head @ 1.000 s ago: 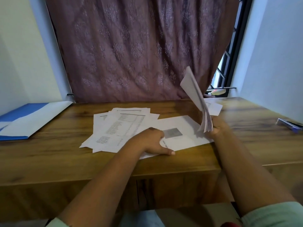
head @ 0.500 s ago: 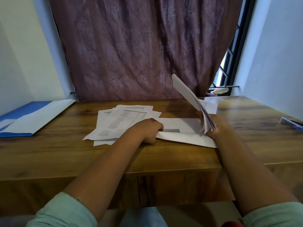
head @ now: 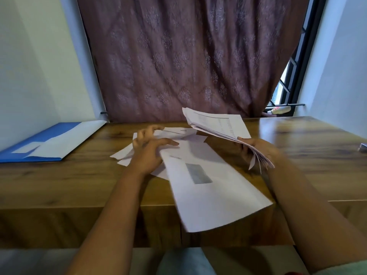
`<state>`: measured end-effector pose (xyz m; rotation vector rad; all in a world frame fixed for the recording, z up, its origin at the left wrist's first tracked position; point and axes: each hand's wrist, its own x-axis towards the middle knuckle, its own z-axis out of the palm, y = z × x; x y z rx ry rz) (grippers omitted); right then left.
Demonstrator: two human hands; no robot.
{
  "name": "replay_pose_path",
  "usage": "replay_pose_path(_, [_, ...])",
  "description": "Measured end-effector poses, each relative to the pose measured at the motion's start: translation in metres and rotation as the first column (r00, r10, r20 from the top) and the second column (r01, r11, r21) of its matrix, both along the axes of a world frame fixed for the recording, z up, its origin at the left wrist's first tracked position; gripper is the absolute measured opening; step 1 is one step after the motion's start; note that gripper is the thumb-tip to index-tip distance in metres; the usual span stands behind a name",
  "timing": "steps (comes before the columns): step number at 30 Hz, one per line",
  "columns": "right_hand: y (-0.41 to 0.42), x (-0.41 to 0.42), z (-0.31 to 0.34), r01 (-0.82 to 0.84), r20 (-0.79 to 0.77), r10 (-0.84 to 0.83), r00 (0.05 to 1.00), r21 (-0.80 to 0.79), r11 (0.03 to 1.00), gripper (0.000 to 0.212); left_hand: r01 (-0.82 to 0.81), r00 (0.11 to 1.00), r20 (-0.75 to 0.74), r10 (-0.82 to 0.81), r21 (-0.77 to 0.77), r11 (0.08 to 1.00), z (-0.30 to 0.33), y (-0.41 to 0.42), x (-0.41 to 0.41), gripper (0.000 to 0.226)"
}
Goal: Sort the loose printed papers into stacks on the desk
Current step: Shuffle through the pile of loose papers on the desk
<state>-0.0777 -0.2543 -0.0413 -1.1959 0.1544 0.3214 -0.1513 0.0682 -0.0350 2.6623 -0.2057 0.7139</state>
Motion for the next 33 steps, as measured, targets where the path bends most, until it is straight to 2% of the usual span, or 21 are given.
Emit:
replay_pose_path(2, [0.004,-0.001,-0.002,0.002,-0.053,0.001,0.999,0.059,0.998,0.019,-0.041,0.999,0.017,0.039,0.087,0.995,-0.009,0.005,0.000,0.036])
replay_pose_path(5, [0.008,-0.010,-0.004,0.019,-0.030,-0.019,0.999,-0.005,1.000,0.020,-0.222,0.971,0.115,0.209,0.111,0.969,-0.009,0.006,-0.004,0.055])
replay_pose_path(6, [0.010,-0.017,-0.002,0.016,-0.022,-0.017,1.000,-0.041,0.999,0.019,-0.299,0.951,0.112,0.289,0.094,0.949,-0.009,0.005,-0.005,0.056])
replay_pose_path(8, [0.012,-0.023,-0.002,0.025,0.002,-0.024,1.000,-0.111,0.994,0.019,-0.373,0.928,-0.005,0.373,-0.027,0.928,-0.014,0.004,-0.009,0.052])
replay_pose_path(10, [0.012,-0.023,-0.005,0.025,-0.013,-0.027,1.000,-0.132,0.991,0.019,-0.395,0.914,-0.157,0.373,-0.148,0.907,-0.016,-0.003,-0.012,0.043])
replay_pose_path(12, [0.011,-0.023,-0.008,0.038,-0.026,-0.043,0.999,-0.172,0.984,0.023,-0.424,0.889,-0.273,0.367,-0.192,0.885,-0.017,-0.011,-0.016,0.037])
replay_pose_path(14, [0.011,-0.020,-0.010,0.049,-0.027,-0.055,0.998,-0.197,0.979,0.025,-0.437,0.872,-0.336,0.356,-0.207,0.875,-0.018,-0.022,-0.021,0.042])
replay_pose_path(20, [0.017,-0.026,-0.005,0.024,-0.055,-0.037,0.998,-0.223,0.975,0.026,-0.346,0.882,-0.392,0.261,-0.165,0.923,-0.016,-0.063,-0.032,0.064])
replay_pose_path(24, [0.017,-0.031,-0.005,0.026,-0.057,-0.039,0.998,-0.216,0.976,0.022,-0.346,0.866,-0.411,0.285,-0.082,0.935,-0.012,-0.070,-0.025,0.067])
replay_pose_path(27, [0.013,-0.043,0.000,0.016,-0.031,-0.024,0.999,-0.258,0.966,0.020,-0.322,0.858,-0.459,0.229,-0.134,0.937,-0.011,-0.068,-0.022,0.064])
replay_pose_path(30, [0.003,-0.058,0.004,-0.011,0.031,0.030,0.999,-0.500,0.866,0.025,-0.345,0.869,-0.441,0.225,-0.213,0.914,-0.015,-0.058,-0.024,0.035])
replay_pose_path(33, [0.003,-0.068,0.012,-0.167,0.019,0.259,0.966,-0.715,0.678,0.027,-0.434,0.873,-0.387,0.295,-0.346,0.832,-0.019,-0.040,-0.031,0.021])
